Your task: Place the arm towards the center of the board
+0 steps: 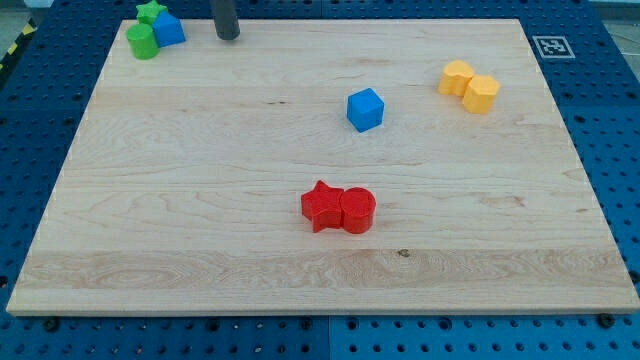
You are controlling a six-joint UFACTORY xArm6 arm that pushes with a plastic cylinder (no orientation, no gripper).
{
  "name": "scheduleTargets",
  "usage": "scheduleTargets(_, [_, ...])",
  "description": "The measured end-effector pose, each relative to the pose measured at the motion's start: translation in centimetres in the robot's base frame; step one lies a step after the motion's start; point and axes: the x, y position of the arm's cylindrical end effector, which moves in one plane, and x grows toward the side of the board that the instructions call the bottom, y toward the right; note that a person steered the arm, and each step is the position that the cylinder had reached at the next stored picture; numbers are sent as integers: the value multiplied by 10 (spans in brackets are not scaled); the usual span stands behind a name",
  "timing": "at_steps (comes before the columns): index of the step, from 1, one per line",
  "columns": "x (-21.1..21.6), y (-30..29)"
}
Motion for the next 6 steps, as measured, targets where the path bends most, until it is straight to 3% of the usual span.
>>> scheduleTargets(6, [51,24])
